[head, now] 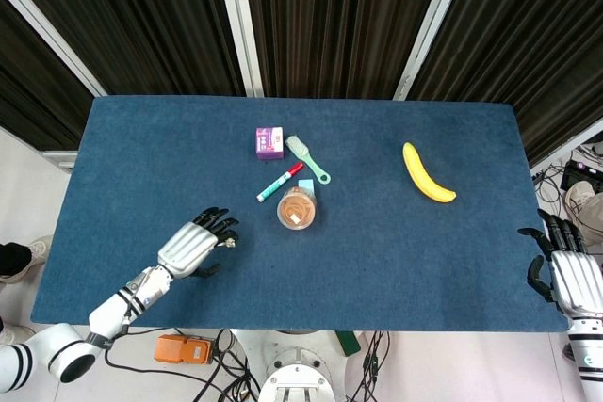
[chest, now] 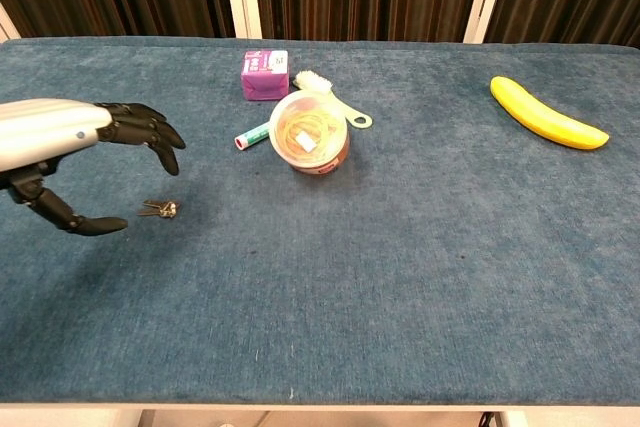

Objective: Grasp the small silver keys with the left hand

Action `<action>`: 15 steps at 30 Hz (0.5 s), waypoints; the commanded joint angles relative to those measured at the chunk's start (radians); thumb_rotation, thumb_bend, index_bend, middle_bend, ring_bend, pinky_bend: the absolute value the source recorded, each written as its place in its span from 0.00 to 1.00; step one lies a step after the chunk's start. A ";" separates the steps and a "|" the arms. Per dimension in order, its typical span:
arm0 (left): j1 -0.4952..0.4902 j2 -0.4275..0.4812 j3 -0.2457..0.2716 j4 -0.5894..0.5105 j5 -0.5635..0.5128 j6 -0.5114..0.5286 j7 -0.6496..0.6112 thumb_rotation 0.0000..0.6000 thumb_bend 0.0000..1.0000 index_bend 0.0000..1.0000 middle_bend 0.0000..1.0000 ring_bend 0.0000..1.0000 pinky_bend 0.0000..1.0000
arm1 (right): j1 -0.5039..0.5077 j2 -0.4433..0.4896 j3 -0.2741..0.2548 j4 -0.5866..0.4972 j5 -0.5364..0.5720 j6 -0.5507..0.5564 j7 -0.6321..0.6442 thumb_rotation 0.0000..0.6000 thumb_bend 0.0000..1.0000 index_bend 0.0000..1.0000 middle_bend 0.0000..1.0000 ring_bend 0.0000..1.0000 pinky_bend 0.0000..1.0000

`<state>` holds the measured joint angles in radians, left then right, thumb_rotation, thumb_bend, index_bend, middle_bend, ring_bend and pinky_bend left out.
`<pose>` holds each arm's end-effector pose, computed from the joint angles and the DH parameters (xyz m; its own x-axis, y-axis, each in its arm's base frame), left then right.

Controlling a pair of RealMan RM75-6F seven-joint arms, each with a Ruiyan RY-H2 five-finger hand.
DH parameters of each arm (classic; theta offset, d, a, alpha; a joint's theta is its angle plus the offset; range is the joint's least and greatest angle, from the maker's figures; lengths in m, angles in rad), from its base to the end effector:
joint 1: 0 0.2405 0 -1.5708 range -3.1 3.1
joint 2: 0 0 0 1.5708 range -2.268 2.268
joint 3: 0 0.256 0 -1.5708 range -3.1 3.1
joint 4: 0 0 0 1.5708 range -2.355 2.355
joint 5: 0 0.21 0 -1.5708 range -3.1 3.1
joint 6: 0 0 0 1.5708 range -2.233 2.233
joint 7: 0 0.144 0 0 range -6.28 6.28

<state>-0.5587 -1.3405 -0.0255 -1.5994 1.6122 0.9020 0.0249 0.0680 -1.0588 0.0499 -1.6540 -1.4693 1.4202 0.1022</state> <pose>-0.1939 0.2633 0.0077 0.4952 0.3957 0.7734 0.7954 -0.5645 -0.2205 -0.3178 -0.1750 0.1677 0.3110 -0.0686 0.9479 -0.9484 0.0424 0.3143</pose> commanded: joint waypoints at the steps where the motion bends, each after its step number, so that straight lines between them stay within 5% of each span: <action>1: -0.020 -0.027 -0.004 0.027 -0.016 -0.015 0.000 1.00 0.26 0.33 0.15 0.01 0.07 | 0.001 0.000 0.000 0.000 0.000 -0.001 0.000 1.00 1.00 0.33 0.10 0.05 0.00; 15: -0.068 -0.087 0.012 0.131 -0.029 -0.021 -0.056 1.00 0.26 0.40 0.15 0.01 0.07 | 0.004 -0.003 0.000 -0.003 0.004 -0.007 -0.012 1.00 1.00 0.33 0.10 0.05 0.00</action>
<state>-0.6212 -1.4187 -0.0168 -1.4803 1.5822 0.8812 -0.0225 0.0720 -1.0618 0.0498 -1.6572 -1.4657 1.4135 0.0902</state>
